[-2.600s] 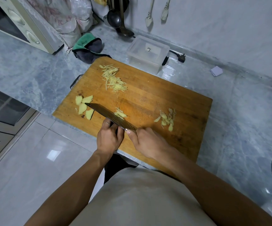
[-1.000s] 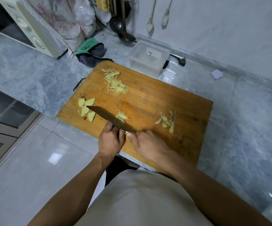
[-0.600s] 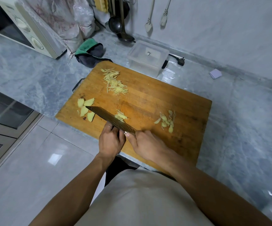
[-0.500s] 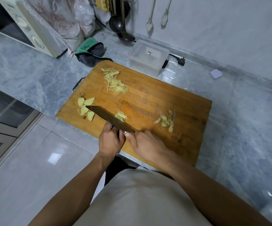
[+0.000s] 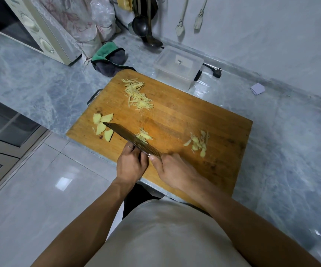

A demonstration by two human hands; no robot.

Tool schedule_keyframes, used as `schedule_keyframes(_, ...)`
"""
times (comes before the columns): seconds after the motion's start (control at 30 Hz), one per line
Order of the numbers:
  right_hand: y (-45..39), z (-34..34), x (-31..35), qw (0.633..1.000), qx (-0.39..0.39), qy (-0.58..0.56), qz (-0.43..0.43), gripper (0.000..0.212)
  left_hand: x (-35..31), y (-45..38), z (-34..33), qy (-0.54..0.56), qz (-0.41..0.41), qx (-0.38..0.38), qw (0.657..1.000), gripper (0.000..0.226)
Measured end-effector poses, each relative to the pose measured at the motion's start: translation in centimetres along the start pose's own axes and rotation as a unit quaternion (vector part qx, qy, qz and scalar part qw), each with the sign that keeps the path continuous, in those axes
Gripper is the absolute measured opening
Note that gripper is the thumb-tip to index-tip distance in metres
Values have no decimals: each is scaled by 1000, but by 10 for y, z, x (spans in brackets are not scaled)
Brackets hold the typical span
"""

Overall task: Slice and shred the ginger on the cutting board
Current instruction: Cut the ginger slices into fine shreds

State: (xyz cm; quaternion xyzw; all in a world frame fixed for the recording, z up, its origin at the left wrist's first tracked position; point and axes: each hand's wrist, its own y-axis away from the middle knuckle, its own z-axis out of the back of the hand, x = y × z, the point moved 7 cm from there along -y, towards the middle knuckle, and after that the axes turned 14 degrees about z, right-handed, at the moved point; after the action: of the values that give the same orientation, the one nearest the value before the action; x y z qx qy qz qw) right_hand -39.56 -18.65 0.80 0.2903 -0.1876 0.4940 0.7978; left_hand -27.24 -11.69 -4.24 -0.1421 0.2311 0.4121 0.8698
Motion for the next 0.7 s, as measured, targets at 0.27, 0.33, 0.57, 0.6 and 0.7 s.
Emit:
schedule_keyframes(0.27,2,2,2,1000,2,7,4,56,0,2,0,7,-14,0,1000,35)
schedule_keyframes(0.33,2,1,3,1000,4,4,4,56,3,1,-3,3,-10,5,1000,39)
schedule_keyframes(0.57,-1,0,2,1000,-5,6,14,56,4,1,-4,9,-2,18,1000,41)
schedule_keyframes(0.6,-1,0,2,1000,-4,8,14,56,4,0,-4,13,-1,18,1000,42)
schedule_keyframes(0.7,0,0,2,1000,5,5,14,55,5,0,-5,18,4,28,999,42)
